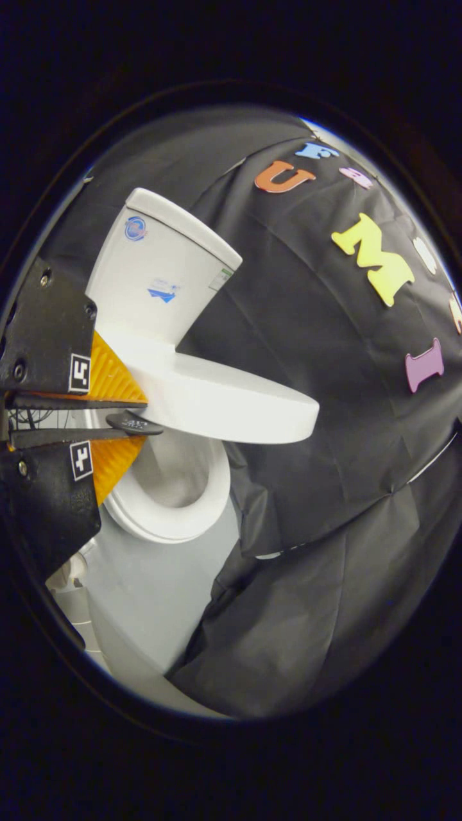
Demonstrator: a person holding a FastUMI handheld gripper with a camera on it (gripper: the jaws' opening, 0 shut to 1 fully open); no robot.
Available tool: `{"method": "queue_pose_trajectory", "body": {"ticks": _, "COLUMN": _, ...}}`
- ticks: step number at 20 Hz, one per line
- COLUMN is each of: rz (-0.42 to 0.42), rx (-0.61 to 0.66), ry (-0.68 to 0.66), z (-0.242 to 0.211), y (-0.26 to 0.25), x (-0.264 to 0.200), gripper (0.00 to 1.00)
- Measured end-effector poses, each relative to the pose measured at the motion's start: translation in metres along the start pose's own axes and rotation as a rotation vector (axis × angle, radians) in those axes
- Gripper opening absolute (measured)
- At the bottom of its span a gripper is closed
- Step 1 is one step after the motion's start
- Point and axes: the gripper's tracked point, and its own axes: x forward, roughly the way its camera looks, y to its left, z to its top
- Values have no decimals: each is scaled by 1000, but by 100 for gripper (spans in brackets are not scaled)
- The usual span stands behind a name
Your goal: Open the toilet lid.
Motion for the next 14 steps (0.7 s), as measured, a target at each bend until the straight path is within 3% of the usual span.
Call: {"method": "queue_pose_trajectory", "body": {"ticks": 14, "rz": 1, "rx": -100, "ry": -41, "z": 7, "y": 54, "x": -15, "gripper": 14}}
